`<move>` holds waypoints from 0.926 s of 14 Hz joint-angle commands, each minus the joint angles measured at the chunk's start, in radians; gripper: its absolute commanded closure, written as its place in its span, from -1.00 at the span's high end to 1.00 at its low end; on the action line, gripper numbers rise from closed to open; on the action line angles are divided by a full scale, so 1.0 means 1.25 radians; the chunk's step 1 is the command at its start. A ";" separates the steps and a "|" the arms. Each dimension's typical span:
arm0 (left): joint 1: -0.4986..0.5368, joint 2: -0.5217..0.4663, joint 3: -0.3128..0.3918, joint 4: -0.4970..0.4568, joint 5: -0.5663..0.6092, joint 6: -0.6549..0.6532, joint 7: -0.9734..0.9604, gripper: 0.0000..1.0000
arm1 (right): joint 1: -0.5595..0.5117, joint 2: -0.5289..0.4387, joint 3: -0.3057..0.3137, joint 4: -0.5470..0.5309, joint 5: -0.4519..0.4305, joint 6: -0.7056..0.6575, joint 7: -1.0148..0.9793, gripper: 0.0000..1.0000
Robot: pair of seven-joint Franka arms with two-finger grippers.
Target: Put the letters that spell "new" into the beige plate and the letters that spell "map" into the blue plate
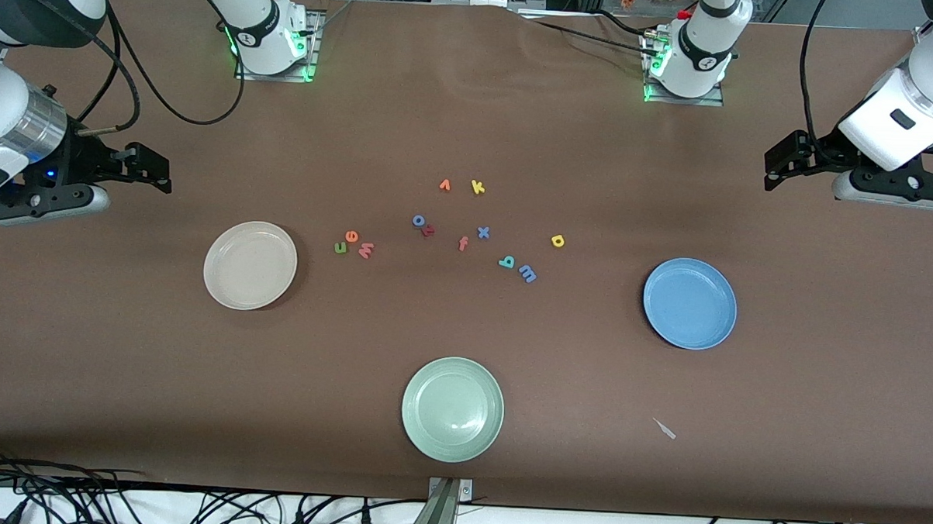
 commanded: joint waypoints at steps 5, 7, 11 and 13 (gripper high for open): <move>0.006 -0.005 -0.006 0.004 -0.004 -0.003 0.021 1.00 | -0.002 -0.025 0.007 -0.009 0.012 0.000 0.021 1.00; 0.006 -0.005 -0.006 0.004 -0.004 -0.004 0.021 1.00 | -0.002 -0.025 0.007 -0.010 0.014 0.000 0.022 1.00; 0.007 -0.005 -0.014 0.004 -0.004 -0.004 0.021 1.00 | -0.002 -0.026 0.007 -0.016 0.013 0.002 0.022 1.00; 0.007 -0.005 -0.016 0.004 -0.004 -0.004 0.021 1.00 | -0.002 -0.026 0.006 -0.018 0.014 0.002 0.022 1.00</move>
